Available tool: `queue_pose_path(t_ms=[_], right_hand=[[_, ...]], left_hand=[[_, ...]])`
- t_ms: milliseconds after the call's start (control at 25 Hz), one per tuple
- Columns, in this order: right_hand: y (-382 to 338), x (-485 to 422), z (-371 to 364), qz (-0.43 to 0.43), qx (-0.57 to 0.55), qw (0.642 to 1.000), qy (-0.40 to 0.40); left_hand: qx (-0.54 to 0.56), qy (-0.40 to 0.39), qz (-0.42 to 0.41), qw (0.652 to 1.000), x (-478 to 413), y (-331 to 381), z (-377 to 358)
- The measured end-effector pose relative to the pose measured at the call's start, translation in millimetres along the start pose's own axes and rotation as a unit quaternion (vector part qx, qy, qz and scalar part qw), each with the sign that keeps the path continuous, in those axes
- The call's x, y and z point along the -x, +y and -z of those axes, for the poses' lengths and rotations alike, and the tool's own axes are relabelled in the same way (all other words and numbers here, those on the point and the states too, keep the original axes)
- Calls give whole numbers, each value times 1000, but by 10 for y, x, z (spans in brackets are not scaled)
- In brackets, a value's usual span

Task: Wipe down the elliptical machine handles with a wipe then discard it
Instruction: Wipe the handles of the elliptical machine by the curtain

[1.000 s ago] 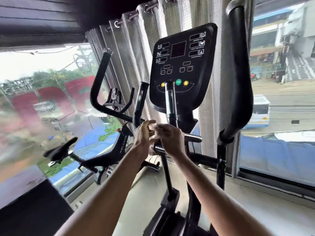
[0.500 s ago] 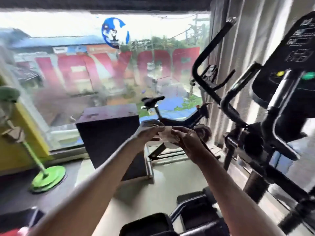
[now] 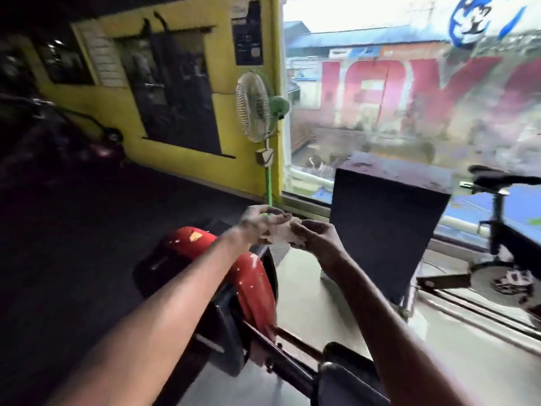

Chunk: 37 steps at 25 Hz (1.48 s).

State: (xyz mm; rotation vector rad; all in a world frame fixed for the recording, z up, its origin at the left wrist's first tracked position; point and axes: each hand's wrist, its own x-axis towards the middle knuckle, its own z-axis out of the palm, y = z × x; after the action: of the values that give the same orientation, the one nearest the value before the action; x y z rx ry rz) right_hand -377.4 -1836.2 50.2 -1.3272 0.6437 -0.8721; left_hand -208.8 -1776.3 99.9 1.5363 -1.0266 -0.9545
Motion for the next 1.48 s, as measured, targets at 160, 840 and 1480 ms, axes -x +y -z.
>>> queue_pose_path(t_ms=[160, 840, 1480], right_hand=[[265, -409, -1224, -3, 60, 996, -66], [1055, -2253, -4326, -69, 30, 992, -102], [2073, -5301, -6356, -94, 11, 983, -160]], left_hand=[[38, 42, 21, 998, 294, -336, 1252], [66, 217, 73, 971, -513, -1215, 4504], [91, 335, 111, 931, -2821, -1990, 7141]])
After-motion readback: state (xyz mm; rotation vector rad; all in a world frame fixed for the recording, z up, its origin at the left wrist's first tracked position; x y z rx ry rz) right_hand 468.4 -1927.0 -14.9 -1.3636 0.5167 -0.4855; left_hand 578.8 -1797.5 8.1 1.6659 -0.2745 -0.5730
